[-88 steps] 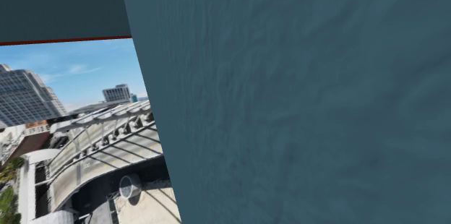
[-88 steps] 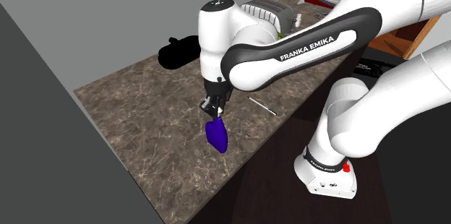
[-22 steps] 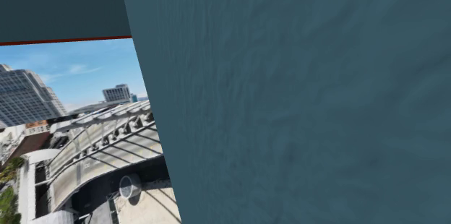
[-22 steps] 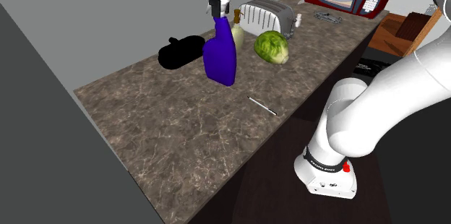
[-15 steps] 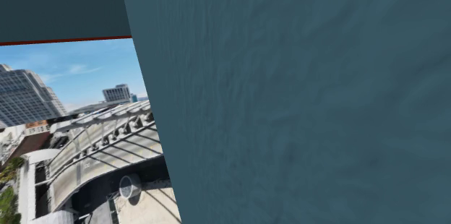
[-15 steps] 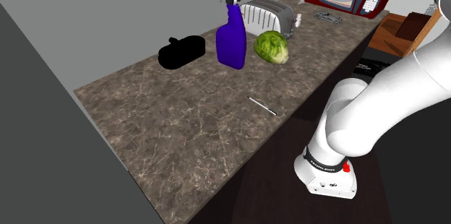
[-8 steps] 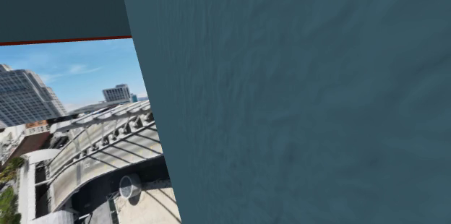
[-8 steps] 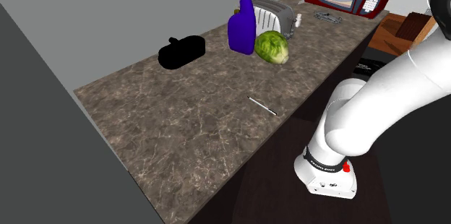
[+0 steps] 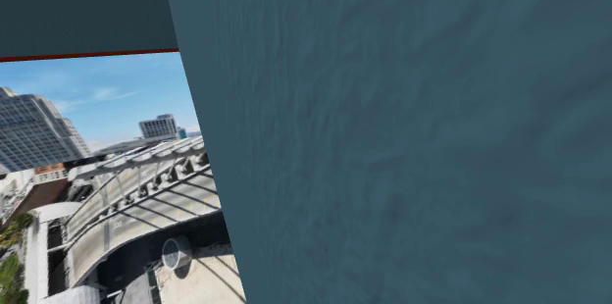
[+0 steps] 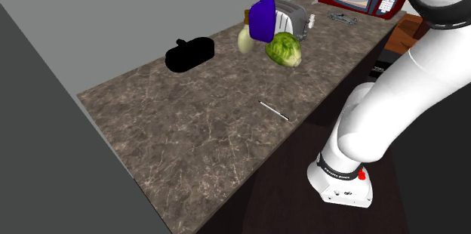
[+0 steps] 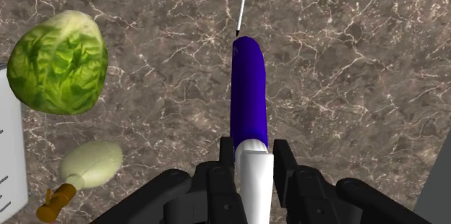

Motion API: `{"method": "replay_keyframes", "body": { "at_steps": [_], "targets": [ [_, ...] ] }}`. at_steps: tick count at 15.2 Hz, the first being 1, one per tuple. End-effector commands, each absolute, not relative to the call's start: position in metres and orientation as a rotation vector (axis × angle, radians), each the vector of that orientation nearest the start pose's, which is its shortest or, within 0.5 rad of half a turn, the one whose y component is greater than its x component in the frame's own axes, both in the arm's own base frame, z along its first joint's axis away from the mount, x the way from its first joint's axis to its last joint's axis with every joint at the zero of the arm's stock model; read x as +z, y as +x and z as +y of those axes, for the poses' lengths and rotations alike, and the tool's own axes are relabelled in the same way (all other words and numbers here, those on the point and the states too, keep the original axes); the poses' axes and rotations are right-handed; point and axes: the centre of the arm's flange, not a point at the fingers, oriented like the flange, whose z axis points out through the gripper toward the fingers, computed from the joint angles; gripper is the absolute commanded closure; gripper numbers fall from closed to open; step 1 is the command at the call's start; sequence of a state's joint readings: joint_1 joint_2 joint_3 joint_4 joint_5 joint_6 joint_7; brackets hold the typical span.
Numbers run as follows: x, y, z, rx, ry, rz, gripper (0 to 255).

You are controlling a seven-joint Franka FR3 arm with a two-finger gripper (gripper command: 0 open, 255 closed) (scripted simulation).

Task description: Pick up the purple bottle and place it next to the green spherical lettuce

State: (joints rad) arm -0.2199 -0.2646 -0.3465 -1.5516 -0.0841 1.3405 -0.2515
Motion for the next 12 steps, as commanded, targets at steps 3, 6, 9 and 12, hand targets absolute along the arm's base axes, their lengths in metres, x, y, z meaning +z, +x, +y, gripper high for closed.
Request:
{"method": "replay_keyframes", "body": {
  "at_steps": [3, 6, 9, 12],
  "targets": [
    [0.736, 0.347, -0.324, -0.059, -3.109, 0.508, 255],
    [0.736, 0.346, -0.364, -0.059, -3.109, 0.508, 255],
    [0.736, 0.344, -0.403, -0.059, -3.109, 0.508, 255],
    [0.736, 0.342, -0.443, -0.059, -3.109, 0.508, 255]
  ]
}}
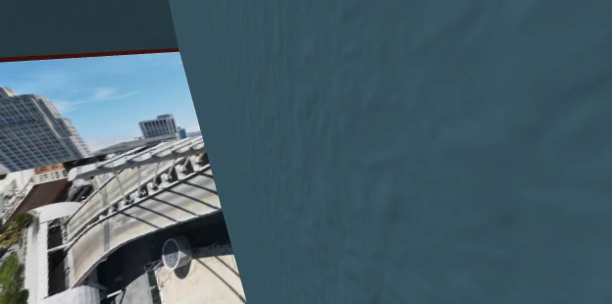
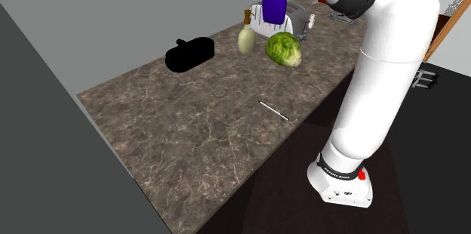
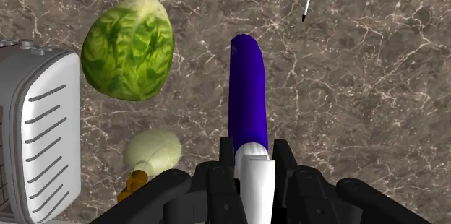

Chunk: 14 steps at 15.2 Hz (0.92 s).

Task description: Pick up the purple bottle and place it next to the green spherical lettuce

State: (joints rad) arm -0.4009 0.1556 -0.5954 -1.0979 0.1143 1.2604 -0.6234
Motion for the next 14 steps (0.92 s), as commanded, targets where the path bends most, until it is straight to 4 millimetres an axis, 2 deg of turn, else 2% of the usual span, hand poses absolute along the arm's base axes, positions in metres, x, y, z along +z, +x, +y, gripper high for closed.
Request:
{"method": "replay_keyframes", "body": {
  "at_steps": [1, 2, 14],
  "targets": [
    [0.736, 0.341, -0.456, -0.059, -3.109, 0.508, 255],
    [0.736, 0.341, -0.469, -0.059, -3.109, 0.508, 255],
    [0.673, 0.341, -0.469, -0.059, -3.109, 0.508, 255]
  ]
}}
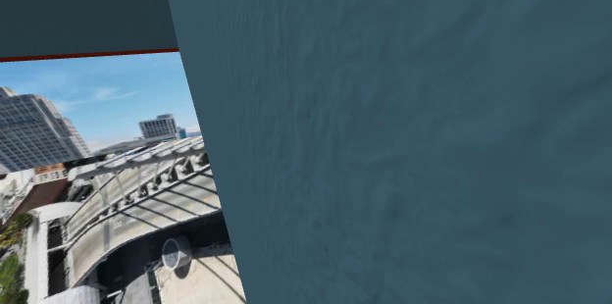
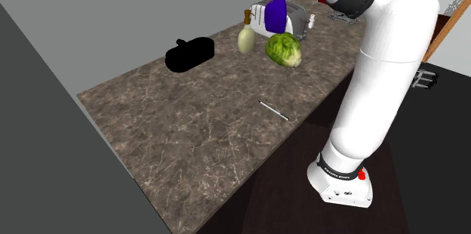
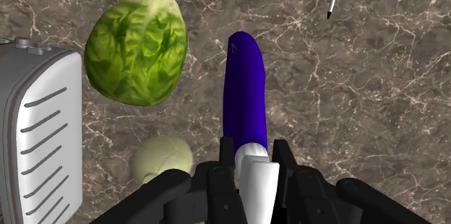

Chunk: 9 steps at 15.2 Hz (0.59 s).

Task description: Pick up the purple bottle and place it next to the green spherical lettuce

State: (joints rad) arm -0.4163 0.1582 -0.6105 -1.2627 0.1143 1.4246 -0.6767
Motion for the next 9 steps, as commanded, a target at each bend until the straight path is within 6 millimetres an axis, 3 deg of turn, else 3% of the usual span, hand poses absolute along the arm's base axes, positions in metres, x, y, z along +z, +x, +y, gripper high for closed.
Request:
{"method": "replay_keyframes", "body": {
  "at_steps": [1, 9],
  "targets": [
    [0.667, 0.341, -0.469, -0.059, -3.109, 0.508, 255],
    [0.625, 0.341, -0.469, -0.059, -3.109, 0.508, 255]
  ]
}}
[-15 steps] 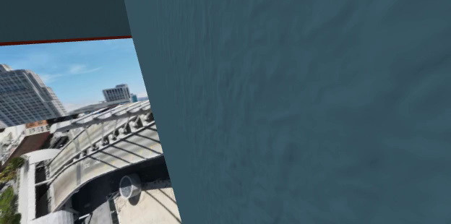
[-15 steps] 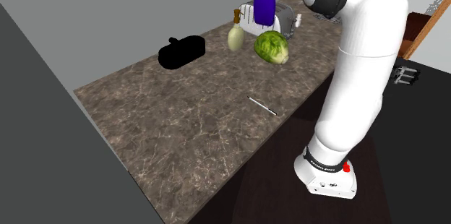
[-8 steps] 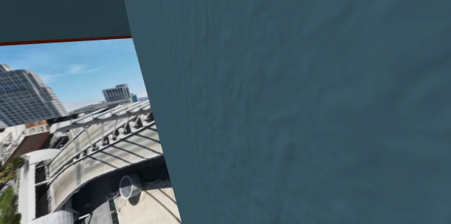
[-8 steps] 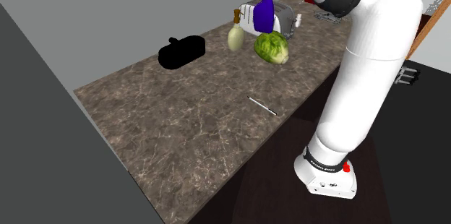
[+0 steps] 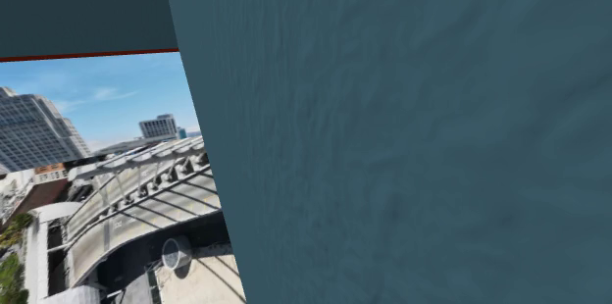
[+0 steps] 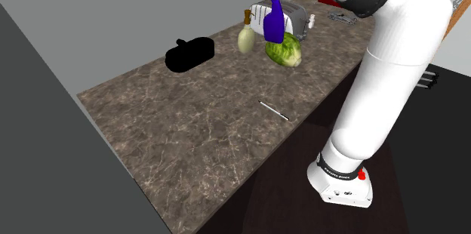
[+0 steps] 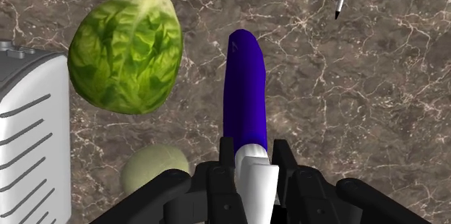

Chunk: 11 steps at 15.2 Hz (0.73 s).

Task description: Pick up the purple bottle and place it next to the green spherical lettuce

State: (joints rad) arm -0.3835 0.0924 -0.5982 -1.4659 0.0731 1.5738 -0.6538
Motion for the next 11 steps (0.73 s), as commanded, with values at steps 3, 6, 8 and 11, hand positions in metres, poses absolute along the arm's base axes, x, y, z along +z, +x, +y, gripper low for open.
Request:
{"method": "replay_keyframes", "body": {
  "at_steps": [3, 6, 8, 11],
  "targets": [
    [0.609, 0.341, -0.469, -0.059, -3.109, 0.508, 255],
    [0.594, 0.341, -0.469, -0.059, -3.109, 0.508, 255],
    [0.583, 0.341, -0.469, -0.059, -3.109, 0.508, 255],
    [0.567, 0.341, -0.469, -0.059, -3.109, 0.508, 255]
  ]
}}
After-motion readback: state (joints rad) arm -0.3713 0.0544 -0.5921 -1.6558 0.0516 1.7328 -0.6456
